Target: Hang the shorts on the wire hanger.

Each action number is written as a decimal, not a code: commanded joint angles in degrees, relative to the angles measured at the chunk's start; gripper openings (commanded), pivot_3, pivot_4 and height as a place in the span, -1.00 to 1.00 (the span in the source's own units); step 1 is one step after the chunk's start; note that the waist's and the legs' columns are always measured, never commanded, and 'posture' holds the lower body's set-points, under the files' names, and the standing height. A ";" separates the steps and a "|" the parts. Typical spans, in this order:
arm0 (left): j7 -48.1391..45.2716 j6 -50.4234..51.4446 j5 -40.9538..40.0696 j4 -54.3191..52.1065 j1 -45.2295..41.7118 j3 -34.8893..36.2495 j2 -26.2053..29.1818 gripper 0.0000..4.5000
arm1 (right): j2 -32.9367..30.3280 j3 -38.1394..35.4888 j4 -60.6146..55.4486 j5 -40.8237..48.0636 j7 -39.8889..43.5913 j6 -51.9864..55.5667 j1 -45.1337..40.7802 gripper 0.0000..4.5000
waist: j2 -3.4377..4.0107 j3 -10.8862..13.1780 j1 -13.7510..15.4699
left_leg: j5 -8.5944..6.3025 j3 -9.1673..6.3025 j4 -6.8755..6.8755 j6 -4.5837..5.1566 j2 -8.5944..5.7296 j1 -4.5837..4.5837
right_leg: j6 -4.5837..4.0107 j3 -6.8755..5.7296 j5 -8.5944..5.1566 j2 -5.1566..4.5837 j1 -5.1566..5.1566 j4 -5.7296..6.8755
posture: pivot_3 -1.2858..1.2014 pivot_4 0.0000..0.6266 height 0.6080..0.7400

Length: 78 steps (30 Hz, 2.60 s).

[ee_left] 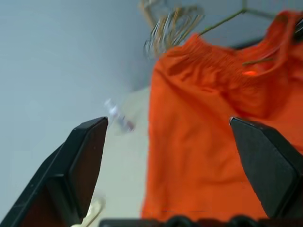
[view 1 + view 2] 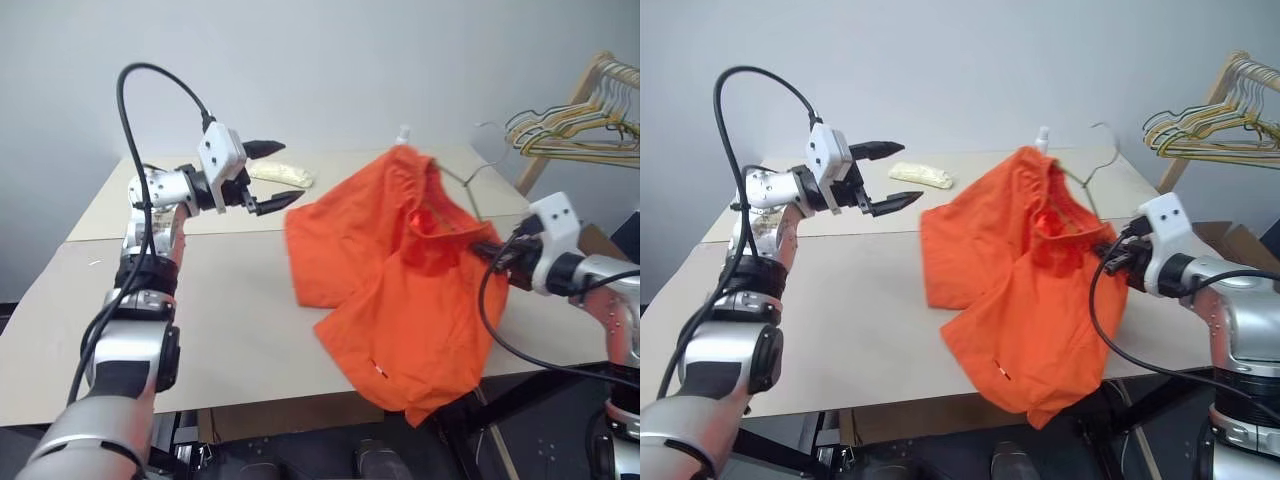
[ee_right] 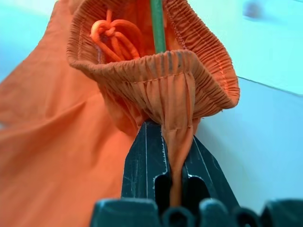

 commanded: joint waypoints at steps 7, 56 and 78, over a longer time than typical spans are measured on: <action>6.54 16.76 -13.77 -27.64 10.40 1.90 -6.15 0.98 | 1.84 -13.09 -4.53 -5.96 -21.26 23.36 -7.25 -1.00 | 0.07 -0.04 -2.25 | 0.00 -0.02 0.03 0.00 0.00 0.02 | 0.10 0.10 0.06 -0.06 0.09 0.00 | -0.13 -1.00 1.00; 8.96 26.56 -25.73 -42.84 18.38 -0.40 -12.10 0.98 | -7.57 -34.04 58.09 -12.01 -62.30 -3.09 -43.27 -1.00 | 1.03 -0.02 -9.02 | -0.03 1.13 -1.00 0.06 -0.11 1.22 | 0.97 1.36 -0.03 0.06 1.37 -1.24 | -0.10 -1.00 1.00; 5.73 27.35 -28.17 -43.82 19.45 -0.63 -11.99 1.00 | -9.82 -15.00 57.49 -15.55 -59.43 -3.19 -37.70 0.01 | 0.98 0.13 -9.06 | -0.05 1.28 -1.05 0.10 -0.09 1.25 | 1.07 1.51 0.01 0.06 1.45 -1.52 | -0.10 -1.00 1.00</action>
